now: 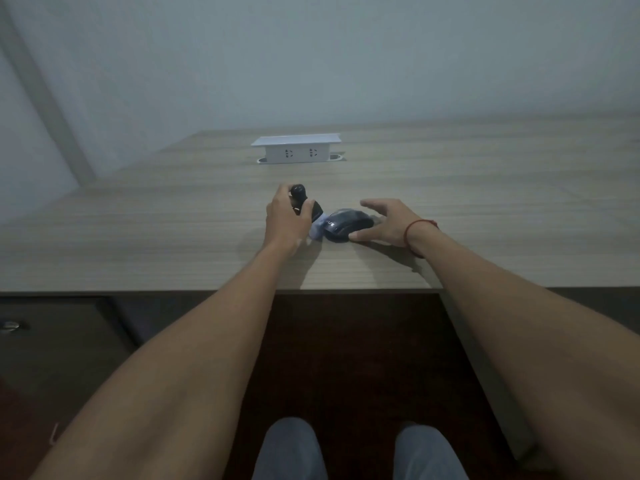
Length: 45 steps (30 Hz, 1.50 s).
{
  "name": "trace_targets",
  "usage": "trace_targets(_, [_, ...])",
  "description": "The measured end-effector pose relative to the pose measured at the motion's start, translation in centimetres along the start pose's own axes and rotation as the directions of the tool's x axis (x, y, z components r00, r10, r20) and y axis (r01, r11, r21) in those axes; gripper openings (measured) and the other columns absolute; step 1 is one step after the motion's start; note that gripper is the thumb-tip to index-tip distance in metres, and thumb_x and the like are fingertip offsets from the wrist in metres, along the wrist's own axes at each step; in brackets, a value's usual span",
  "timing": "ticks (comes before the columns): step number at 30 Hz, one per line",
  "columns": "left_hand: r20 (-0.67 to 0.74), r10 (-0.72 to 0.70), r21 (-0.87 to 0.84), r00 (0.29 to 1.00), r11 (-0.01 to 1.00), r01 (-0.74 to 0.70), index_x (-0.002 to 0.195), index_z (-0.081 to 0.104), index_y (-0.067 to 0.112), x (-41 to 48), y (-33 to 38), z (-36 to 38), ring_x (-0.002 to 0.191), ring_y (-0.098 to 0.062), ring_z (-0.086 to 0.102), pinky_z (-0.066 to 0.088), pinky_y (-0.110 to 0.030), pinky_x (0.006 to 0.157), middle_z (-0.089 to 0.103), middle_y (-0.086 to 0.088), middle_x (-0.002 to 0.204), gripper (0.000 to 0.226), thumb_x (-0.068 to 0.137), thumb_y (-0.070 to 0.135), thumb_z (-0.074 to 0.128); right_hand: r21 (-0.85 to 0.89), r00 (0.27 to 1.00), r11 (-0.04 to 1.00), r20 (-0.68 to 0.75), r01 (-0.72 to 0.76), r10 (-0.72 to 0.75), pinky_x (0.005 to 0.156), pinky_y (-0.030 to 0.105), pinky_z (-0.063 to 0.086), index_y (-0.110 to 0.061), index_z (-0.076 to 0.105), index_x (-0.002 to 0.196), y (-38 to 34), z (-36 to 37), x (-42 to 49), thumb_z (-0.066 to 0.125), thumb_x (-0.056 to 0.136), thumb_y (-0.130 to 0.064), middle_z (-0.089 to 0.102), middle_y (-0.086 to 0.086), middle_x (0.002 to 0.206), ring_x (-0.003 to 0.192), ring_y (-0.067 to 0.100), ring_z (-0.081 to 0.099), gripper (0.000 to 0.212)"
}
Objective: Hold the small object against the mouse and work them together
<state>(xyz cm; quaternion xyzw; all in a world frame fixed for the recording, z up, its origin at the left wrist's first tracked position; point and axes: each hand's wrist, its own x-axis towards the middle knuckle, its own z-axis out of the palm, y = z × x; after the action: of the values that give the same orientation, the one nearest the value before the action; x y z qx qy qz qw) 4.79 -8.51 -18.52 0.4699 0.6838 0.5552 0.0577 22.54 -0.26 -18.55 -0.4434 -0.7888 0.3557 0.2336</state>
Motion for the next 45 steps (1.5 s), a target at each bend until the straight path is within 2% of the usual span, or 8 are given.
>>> trace_targets(4, [0.017,0.030,0.012,0.999,0.999,-0.030,0.116,0.054,0.010,-0.1,0.1,-0.1,0.088,-0.014,0.057,0.045,-0.023,0.078,0.059,-0.002,0.103,0.026,0.092,0.017,0.061,0.013,0.998,0.999,0.042,-0.039,0.039,0.092,0.031,0.040,-0.013,0.045,0.137,-0.1,-0.1,-0.4,0.081,0.068,-0.047,0.050,0.007,0.142,0.116,0.021,0.052,0.085])
trace_targets(8, [-0.021,0.040,-0.008,0.999,0.999,-0.040,0.116,0.056,0.009,0.0,0.8,0.1,0.088,-0.015,0.059,0.048,-0.024,0.078,0.066,-0.009,0.109,0.027,0.091,0.018,0.062,0.072,0.997,0.995,0.054,-0.063,0.059,0.104,0.041,0.038,-0.018,0.027,0.148,-0.9,0.5,-0.8,0.084,0.048,-0.064,0.041,0.006,0.150,0.130,0.026,0.045,0.124])
trace_targets(14, [-0.050,0.173,0.006,0.984,0.985,-0.173,0.112,0.058,0.008,-0.3,1.8,0.7,0.086,-0.016,0.065,0.056,-0.025,0.079,0.070,-0.010,0.100,0.028,0.089,0.022,0.065,-0.086,0.999,0.996,-0.032,-0.018,0.016,0.097,0.043,0.042,-0.031,0.052,0.120,-1.0,2.2,-0.4,0.065,0.033,-0.083,0.057,-0.003,0.118,0.106,0.019,0.053,0.102])
trace_targets(18, [0.023,0.129,0.209,0.991,0.969,-0.131,0.115,0.057,0.008,-0.2,0.4,0.5,0.100,-0.029,0.064,0.054,-0.038,0.086,0.066,-0.017,0.110,0.031,0.089,0.023,0.063,-0.140,0.993,0.988,-0.101,-0.068,0.054,0.113,0.057,0.019,-0.030,0.045,0.134,-0.8,2.7,-0.2,0.052,0.034,-0.095,0.053,0.000,0.137,0.128,0.027,0.046,0.120])
trace_targets(24, [-0.154,0.139,0.000,0.978,0.990,-0.141,0.111,0.059,0.006,0.0,2.2,0.0,0.094,-0.024,0.068,0.057,-0.036,0.086,0.071,-0.013,0.103,0.028,0.089,0.023,0.063,-0.146,0.985,0.987,-0.167,-0.063,0.038,0.113,0.060,0.010,-0.033,0.050,0.126,-0.7,3.1,-0.5,0.054,0.047,-0.088,0.059,0.000,0.129,0.123,0.027,0.048,0.097])
trace_targets(31, [-0.001,-0.055,0.025,0.998,0.998,0.055,0.111,0.060,0.004,0.2,2.0,0.9,0.099,-0.028,0.068,0.056,-0.039,0.088,0.070,-0.016,0.109,0.030,0.088,0.022,0.066,-0.105,0.983,0.994,-0.185,-0.041,0.021,0.110,0.057,0.023,-0.027,0.038,0.141,-0.5,2.8,-1.2,0.060,0.054,-0.077,0.053,0.005,0.136,0.125,0.028,0.044,0.103])
trace_targets(37, [0.010,0.127,0.044,0.992,0.991,-0.128,0.113,0.058,0.009,-0.1,4.4,1.5,0.094,-0.025,0.066,0.056,-0.037,0.086,0.068,-0.012,0.105,0.028,0.089,0.021,0.064,-0.147,0.986,0.989,-0.165,-0.014,-0.010,0.106,0.056,0.027,-0.028,0.051,0.119,-0.4,2.9,-0.9,0.058,0.056,-0.074,0.060,0.000,0.108,0.096,0.019,0.048,0.078])
trace_targets(45, [-0.001,0.277,0.137,0.961,0.952,-0.274,0.114,0.058,0.008,-0.2,4.2,1.7,0.092,-0.028,0.066,0.053,-0.034,0.078,0.069,-0.013,0.101,0.026,0.090,0.019,0.061,-0.137,0.991,0.990,-0.134,-0.031,0.012,0.099,0.051,0.043,-0.020,0.032,0.143,-0.6,3.4,-1.1,0.058,0.056,-0.075,0.053,0.007,0.134,0.118,0.031,0.049,0.106])
